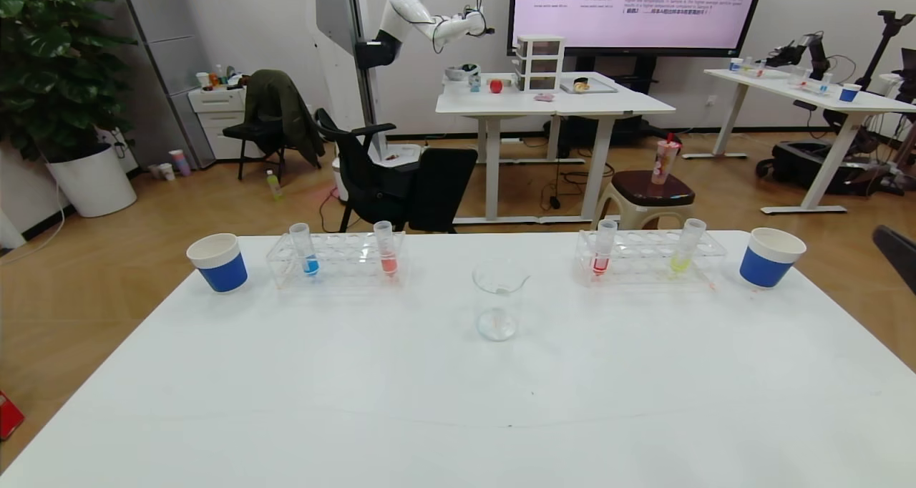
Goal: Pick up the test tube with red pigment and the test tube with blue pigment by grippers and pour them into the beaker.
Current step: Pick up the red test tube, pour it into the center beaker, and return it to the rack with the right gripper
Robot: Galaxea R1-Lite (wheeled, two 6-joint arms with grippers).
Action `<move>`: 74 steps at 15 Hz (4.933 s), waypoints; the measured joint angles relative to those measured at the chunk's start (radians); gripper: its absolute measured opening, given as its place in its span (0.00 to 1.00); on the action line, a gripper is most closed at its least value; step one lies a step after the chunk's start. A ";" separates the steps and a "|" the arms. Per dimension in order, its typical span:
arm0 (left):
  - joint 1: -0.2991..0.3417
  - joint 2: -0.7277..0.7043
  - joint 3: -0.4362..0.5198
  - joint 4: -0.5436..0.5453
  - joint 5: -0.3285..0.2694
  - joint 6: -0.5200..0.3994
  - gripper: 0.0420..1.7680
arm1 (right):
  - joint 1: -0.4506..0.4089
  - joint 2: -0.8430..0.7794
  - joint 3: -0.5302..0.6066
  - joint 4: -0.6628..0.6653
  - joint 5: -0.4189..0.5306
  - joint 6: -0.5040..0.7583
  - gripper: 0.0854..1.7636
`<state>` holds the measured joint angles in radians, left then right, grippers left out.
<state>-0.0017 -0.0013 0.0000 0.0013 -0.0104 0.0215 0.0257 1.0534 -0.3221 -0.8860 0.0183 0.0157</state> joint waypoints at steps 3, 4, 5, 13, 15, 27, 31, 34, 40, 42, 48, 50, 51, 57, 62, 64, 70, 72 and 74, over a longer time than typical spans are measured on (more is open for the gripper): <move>0.000 0.000 0.000 0.000 0.000 -0.001 0.99 | 0.024 0.262 -0.066 -0.152 -0.004 -0.001 0.98; 0.000 0.000 0.000 0.000 0.000 0.000 0.99 | 0.032 0.343 -0.086 -0.196 -0.005 -0.001 0.98; 0.000 0.000 0.000 0.000 0.000 0.000 0.99 | 0.039 0.417 -0.102 -0.238 -0.006 -0.001 0.98; 0.000 0.000 0.000 0.000 0.000 -0.001 0.99 | 0.087 1.002 -0.302 -0.651 -0.026 -0.003 0.98; 0.000 0.000 0.000 0.000 0.000 0.000 0.99 | 0.114 1.105 -0.385 -0.666 -0.029 -0.002 0.98; 0.000 0.000 0.000 0.000 0.000 -0.001 0.99 | 0.169 1.333 -0.607 -0.664 -0.027 0.001 0.98; 0.000 0.000 0.000 0.000 0.000 -0.001 0.99 | 0.161 1.371 -0.676 -0.660 -0.020 0.000 0.98; 0.000 0.000 0.000 0.000 0.000 -0.001 0.99 | 0.160 1.394 -0.714 -0.660 -0.024 0.001 0.63; 0.000 0.000 0.000 0.000 -0.001 -0.001 0.99 | 0.162 1.414 -0.736 -0.669 -0.022 0.001 0.25; 0.000 0.000 0.000 0.000 0.000 -0.001 0.99 | 0.166 1.416 -0.739 -0.669 -0.025 0.000 0.25; 0.000 0.000 0.000 0.000 0.000 -0.001 0.99 | 0.171 1.322 -0.761 -0.574 -0.020 -0.005 0.25; 0.000 0.000 0.000 0.000 0.000 -0.001 0.99 | 0.173 1.268 -0.780 -0.512 -0.016 -0.007 0.25; 0.000 0.000 0.000 0.000 0.000 -0.001 0.99 | 0.174 1.246 -0.788 -0.489 -0.015 -0.008 0.25; 0.000 0.000 0.000 0.000 0.000 -0.001 0.99 | 0.179 1.153 -0.806 -0.356 0.058 -0.058 0.25; 0.000 0.000 0.000 0.000 0.000 -0.001 0.99 | 0.223 1.132 -0.802 -0.396 0.211 -0.208 0.25; 0.000 0.000 0.000 0.000 0.000 -0.001 0.99 | 0.241 1.149 -0.801 -0.488 0.291 -0.270 0.25; 0.000 0.000 0.000 0.000 0.000 -0.001 0.99 | 0.267 1.248 -0.802 -0.672 0.480 -0.470 0.25; 0.000 0.000 0.000 0.000 0.000 -0.001 0.99 | 0.262 1.277 -0.808 -0.674 0.541 -0.581 0.25; 0.000 0.000 0.000 0.000 0.000 -0.001 0.99 | 0.264 1.301 -0.821 -0.675 0.589 -0.650 0.25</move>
<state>-0.0017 -0.0013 0.0000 0.0017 -0.0104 0.0202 0.2896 2.3545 -1.1430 -1.5606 0.6074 -0.6340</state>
